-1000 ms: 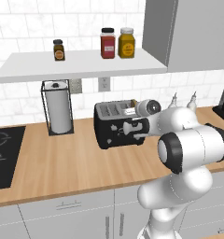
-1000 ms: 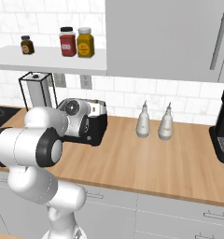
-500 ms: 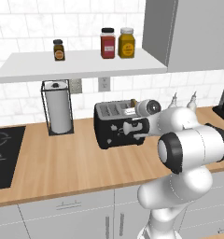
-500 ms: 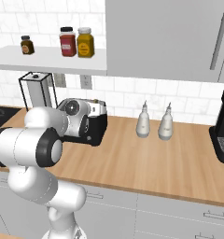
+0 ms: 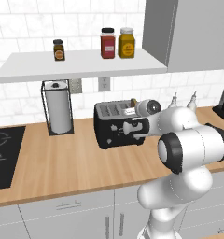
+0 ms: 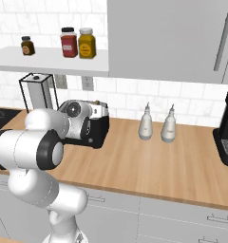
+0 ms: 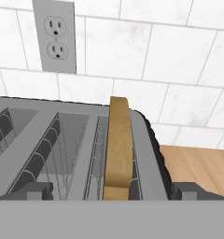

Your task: Start the toaster. Once the lever pops up, take the bread to the plate on the dining counter.

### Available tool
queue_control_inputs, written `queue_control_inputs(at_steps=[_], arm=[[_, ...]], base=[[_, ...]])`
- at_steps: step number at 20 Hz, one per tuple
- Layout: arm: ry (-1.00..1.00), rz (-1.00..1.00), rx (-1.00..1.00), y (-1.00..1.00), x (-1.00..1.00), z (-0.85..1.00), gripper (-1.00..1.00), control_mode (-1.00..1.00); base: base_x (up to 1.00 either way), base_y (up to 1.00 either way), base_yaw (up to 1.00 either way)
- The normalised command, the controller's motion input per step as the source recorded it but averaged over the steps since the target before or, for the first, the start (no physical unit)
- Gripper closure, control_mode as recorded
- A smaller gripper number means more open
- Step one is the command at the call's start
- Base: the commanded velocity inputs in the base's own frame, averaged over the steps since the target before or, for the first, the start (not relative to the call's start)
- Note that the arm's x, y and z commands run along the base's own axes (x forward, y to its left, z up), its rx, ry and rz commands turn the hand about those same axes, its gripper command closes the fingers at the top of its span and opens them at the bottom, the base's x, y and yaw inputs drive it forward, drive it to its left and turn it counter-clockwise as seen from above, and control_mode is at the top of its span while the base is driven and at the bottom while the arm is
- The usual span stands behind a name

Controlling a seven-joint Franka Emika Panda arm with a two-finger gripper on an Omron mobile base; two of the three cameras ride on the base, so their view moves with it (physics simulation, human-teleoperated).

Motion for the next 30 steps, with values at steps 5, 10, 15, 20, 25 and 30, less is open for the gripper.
queue_control_inputs(at_steps=[5,10,15,20,25,30], arm=[[0.0,0.0,0.0,0.0,0.0,0.0,-1.0,-1.0],[0.0,0.0,0.0,0.0,0.0,0.0,-1.0,-1.0],[0.0,0.0,0.0,0.0,0.0,0.0,-1.0,-1.0],[0.0,0.0,0.0,0.0,0.0,0.0,-1.0,-1.0],[0.0,0.0,0.0,0.0,0.0,0.0,-1.0,-1.0],[0.0,0.0,0.0,0.0,0.0,0.0,-1.0,-1.0]], base=[[0.0,0.0,0.0],[0.0,0.0,0.0],[0.0,0.0,0.0],[0.0,0.0,0.0],[0.0,0.0,0.0],[0.0,0.0,0.0]])
